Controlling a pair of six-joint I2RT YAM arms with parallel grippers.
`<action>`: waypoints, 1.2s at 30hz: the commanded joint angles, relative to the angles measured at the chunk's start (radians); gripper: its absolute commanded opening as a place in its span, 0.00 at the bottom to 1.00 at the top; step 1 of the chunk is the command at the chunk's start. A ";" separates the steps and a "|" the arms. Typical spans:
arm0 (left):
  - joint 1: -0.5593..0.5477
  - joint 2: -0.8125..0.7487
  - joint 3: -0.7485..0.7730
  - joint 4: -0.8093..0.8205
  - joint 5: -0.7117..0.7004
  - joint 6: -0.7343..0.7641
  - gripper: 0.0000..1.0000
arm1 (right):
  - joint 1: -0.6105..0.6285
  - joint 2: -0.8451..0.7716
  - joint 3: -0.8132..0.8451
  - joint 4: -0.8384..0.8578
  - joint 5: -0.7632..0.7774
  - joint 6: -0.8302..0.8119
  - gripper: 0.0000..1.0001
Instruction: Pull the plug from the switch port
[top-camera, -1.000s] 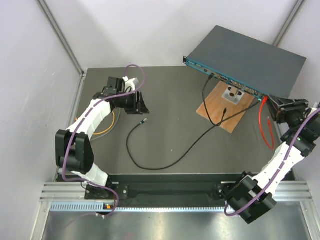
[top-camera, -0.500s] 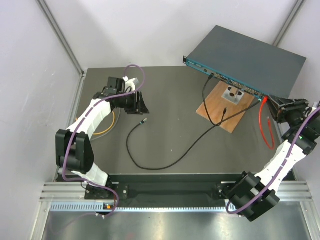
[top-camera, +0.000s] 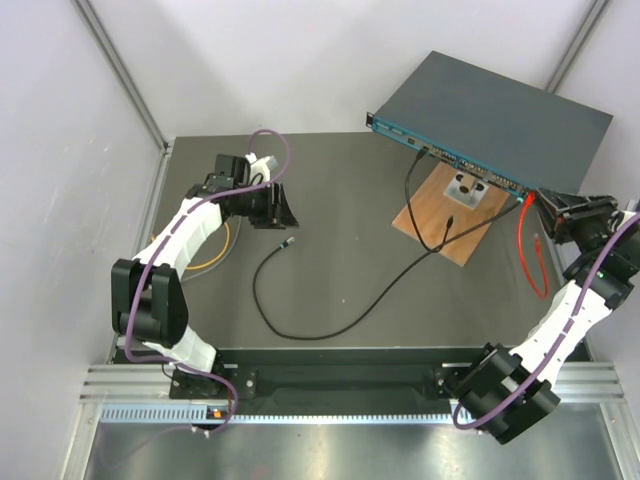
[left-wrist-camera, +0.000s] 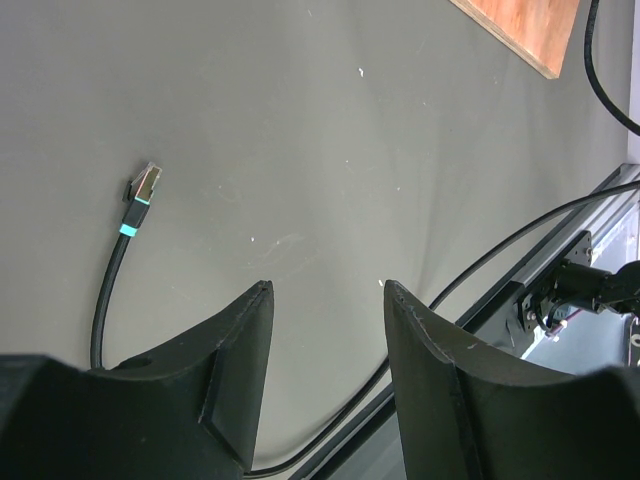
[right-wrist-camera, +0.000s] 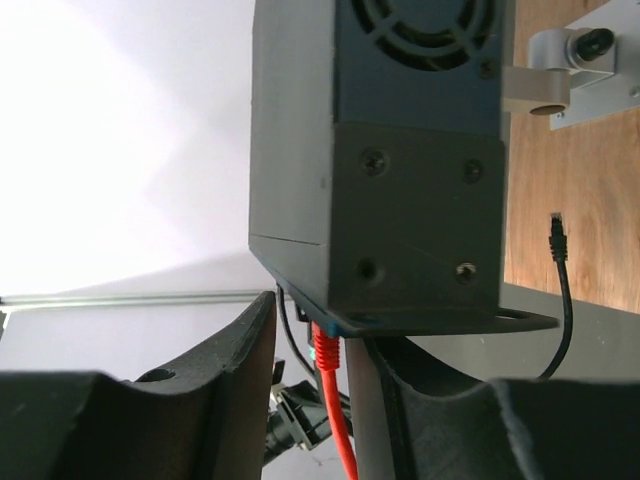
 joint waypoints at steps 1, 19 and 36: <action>0.006 0.009 0.031 0.037 0.030 0.002 0.53 | 0.013 0.000 0.042 0.122 -0.025 0.022 0.34; 0.006 0.041 0.068 0.012 0.039 -0.009 0.51 | 0.039 -0.024 -0.024 0.020 0.027 -0.070 0.29; 0.014 0.147 0.149 -0.005 0.007 -0.013 0.47 | 0.057 0.020 -0.035 0.068 0.113 -0.015 0.28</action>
